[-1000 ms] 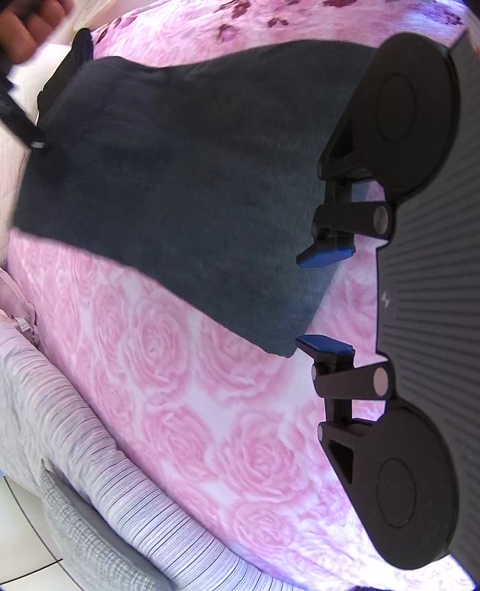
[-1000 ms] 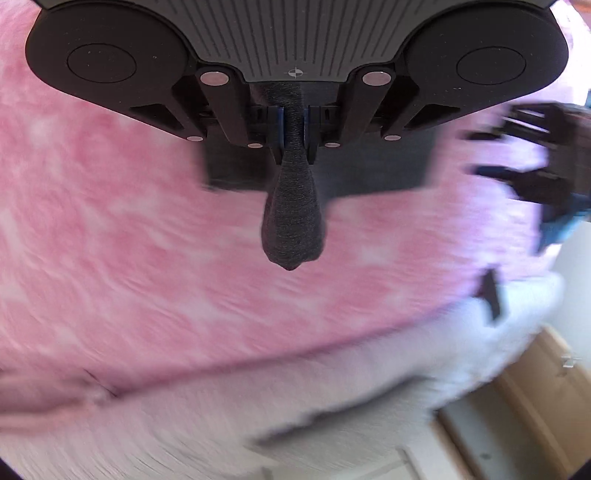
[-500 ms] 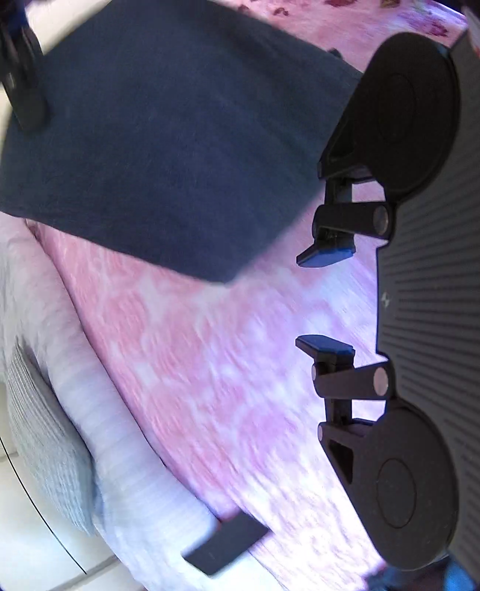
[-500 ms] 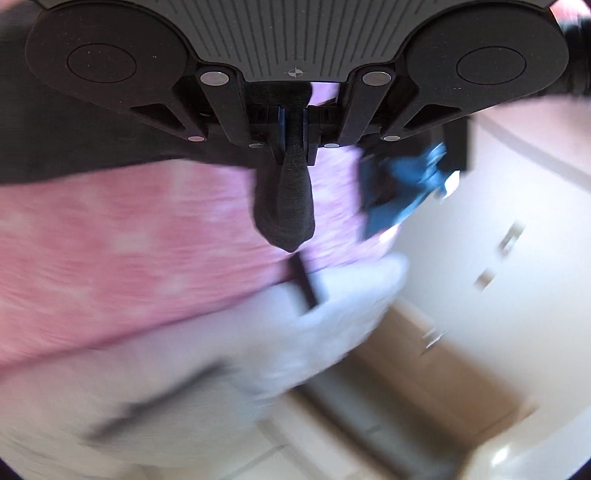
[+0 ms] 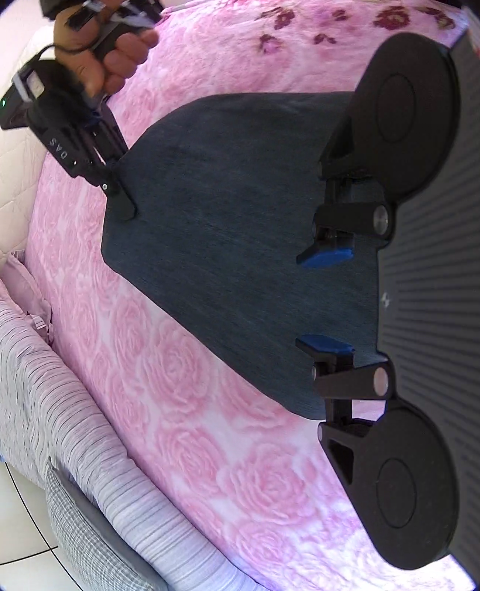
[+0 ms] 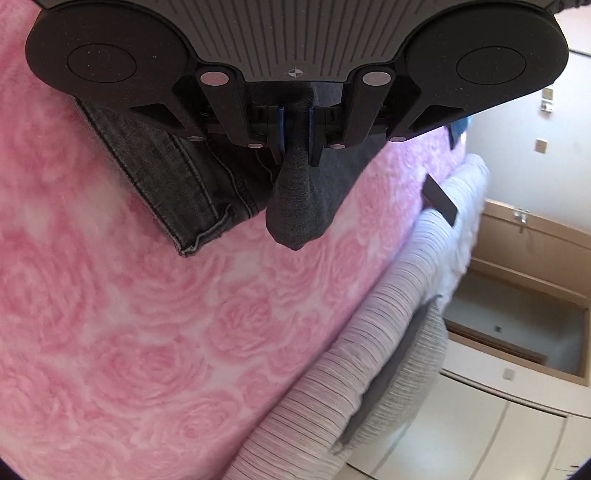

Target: Fold clothes

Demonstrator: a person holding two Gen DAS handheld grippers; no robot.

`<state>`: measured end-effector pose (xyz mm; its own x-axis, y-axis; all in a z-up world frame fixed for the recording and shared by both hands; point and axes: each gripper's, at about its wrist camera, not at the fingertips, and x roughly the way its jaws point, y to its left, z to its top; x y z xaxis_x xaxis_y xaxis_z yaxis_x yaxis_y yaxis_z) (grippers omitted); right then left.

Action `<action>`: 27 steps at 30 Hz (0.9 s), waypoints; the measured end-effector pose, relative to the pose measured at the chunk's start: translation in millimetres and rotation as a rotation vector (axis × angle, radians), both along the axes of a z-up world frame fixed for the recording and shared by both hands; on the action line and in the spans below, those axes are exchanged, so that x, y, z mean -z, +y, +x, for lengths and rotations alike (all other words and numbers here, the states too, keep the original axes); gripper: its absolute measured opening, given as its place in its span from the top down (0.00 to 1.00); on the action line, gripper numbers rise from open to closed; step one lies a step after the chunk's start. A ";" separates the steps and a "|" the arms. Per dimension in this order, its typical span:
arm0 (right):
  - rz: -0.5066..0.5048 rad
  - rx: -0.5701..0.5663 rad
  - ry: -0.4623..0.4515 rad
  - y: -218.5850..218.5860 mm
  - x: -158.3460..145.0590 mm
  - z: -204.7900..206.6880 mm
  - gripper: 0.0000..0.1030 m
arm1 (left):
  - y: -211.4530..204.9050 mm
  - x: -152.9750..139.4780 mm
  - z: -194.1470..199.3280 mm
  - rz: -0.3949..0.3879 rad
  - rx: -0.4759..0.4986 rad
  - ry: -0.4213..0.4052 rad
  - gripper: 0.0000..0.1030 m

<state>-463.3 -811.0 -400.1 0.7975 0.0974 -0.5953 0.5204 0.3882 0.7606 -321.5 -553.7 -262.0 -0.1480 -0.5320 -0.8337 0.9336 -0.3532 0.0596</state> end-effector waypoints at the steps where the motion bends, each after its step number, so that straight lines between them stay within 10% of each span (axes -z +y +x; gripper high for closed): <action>1: -0.007 -0.002 0.000 0.8 -2.1 0.2 0.90 | -4.2 1.2 0.4 0.001 0.005 -0.001 0.66; 8: -0.127 -0.074 -0.006 12.5 -26.6 -8.1 0.88 | -44.8 16.6 1.9 0.009 0.053 -0.016 0.66; 11: -0.169 -0.067 0.025 19.5 -26.1 -23.5 0.14 | -66.1 33.2 -2.6 0.049 0.075 -0.038 0.65; 12: -0.177 -0.070 0.031 22.2 -23.9 -28.8 0.10 | -71.6 38.4 -5.1 0.057 0.086 -0.050 0.65; 21: -0.229 -0.301 -0.034 41.0 3.6 -22.5 0.15 | -81.5 47.1 -10.2 0.061 0.123 -0.091 0.62; 24: -0.229 -0.362 0.061 40.7 10.2 -11.6 0.69 | -82.8 40.1 -17.5 0.039 0.143 -0.120 0.63; 27: -0.021 -0.267 0.081 26.7 2.0 -22.3 0.82 | -79.7 23.0 -33.4 -0.051 0.221 -0.086 0.67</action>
